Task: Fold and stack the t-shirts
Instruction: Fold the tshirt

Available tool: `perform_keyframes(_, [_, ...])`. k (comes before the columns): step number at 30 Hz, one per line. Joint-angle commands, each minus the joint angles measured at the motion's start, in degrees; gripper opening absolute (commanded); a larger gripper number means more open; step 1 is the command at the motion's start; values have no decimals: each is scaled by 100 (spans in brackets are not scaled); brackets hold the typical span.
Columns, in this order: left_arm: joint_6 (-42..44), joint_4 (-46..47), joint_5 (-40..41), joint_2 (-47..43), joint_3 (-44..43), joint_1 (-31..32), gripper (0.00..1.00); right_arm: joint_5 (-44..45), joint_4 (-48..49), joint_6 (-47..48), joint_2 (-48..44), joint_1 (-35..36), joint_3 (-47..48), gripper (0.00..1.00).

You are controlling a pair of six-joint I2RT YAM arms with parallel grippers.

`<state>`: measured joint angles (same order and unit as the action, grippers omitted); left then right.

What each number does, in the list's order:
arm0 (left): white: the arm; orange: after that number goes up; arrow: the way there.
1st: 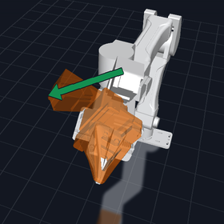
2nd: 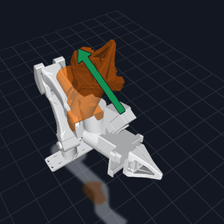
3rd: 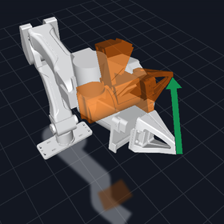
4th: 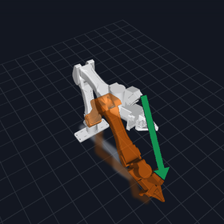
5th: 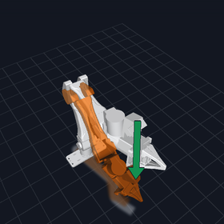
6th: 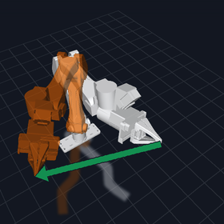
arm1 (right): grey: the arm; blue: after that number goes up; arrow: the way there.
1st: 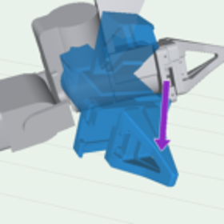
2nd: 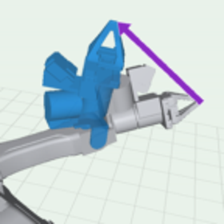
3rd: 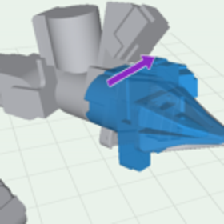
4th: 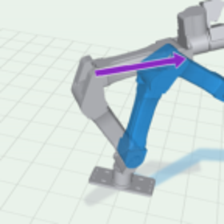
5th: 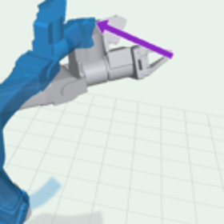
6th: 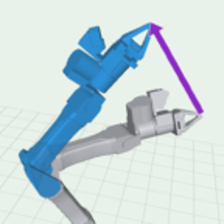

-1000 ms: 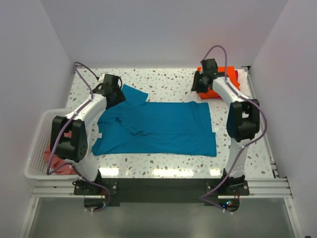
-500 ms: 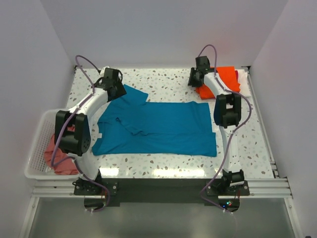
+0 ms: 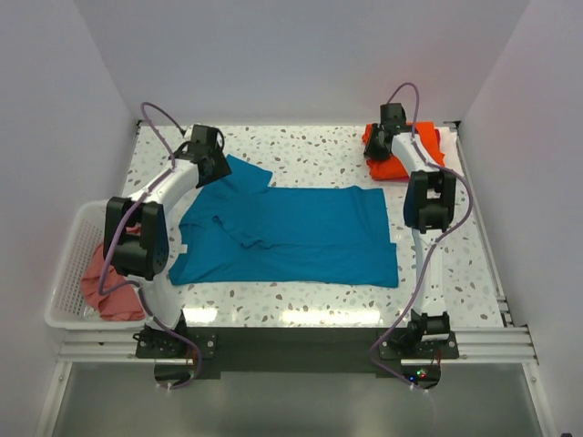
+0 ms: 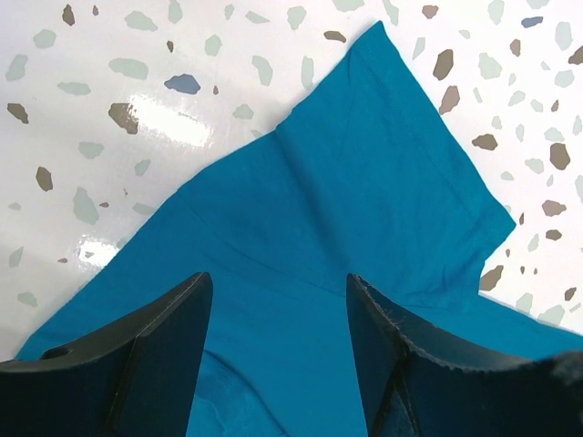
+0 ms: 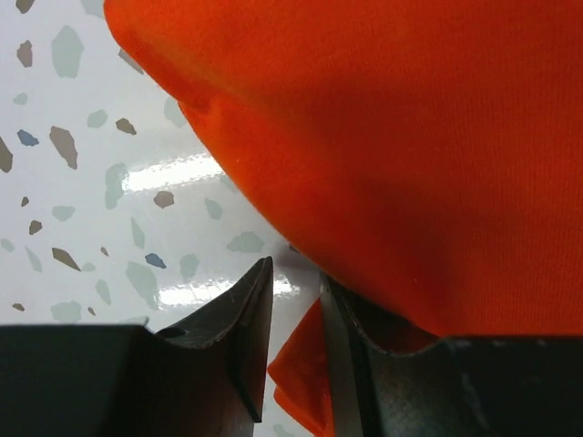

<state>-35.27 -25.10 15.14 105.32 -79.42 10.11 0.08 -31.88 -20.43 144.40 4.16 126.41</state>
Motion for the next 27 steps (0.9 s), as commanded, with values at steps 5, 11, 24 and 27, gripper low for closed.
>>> perform_keyframes(5, [143, 128, -107, 129, -276, -88, 65, 28, -170, 609, 97, -346, 393, 33])
perform_keyframes(11, [152, 137, -160, 191, -320, -123, 65, 1, -117, 654, 97, -618, 384, 33])
perform_keyframes(24, [257, 146, 51, 568, -742, -255, 66, -710, 94, 276, -561, -672, 121, 43])
perform_keyframes(27, [345, 146, 200, 727, -856, -255, 66, -676, 77, 180, -939, -487, -46, 44])
